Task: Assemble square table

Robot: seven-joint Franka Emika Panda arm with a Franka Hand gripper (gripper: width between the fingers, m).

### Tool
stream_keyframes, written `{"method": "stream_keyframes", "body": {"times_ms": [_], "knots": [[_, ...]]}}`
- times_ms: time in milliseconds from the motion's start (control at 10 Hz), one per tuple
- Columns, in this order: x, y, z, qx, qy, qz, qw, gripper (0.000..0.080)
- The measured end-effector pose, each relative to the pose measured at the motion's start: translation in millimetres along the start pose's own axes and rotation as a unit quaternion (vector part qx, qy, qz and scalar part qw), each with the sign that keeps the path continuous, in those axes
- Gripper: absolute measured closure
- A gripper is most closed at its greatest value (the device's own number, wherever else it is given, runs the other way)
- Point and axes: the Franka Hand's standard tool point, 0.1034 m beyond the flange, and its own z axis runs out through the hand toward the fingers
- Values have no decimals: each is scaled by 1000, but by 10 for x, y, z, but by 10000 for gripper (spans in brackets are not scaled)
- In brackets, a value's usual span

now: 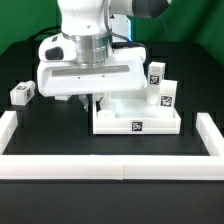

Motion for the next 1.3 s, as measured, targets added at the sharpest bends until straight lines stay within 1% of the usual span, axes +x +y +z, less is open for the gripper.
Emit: {"method": "stream_keyframes", "body": {"times_ms": [100, 200, 300, 400, 600, 700, 800, 1000, 1200, 1300], "knots": [[76, -57, -15, -7, -4, -57, 998, 733], [155, -80, -36, -11, -8, -109, 994, 733], [198, -74, -50, -13, -8, -151, 988, 733], [180, -60, -39, -13, -10, -167, 986, 733], [173, -29, -38, -16, -13, -235, 972, 733], [180, -28, -26, -20, -18, -273, 962, 733], [224, -47, -2, -26, -24, -321, 947, 733], [405, -172, 8, -36, -24, -379, 924, 736], [620, -291, -2, -42, -28, -460, 886, 736], [708, -313, -10, -45, -29, -492, 869, 736]]}}
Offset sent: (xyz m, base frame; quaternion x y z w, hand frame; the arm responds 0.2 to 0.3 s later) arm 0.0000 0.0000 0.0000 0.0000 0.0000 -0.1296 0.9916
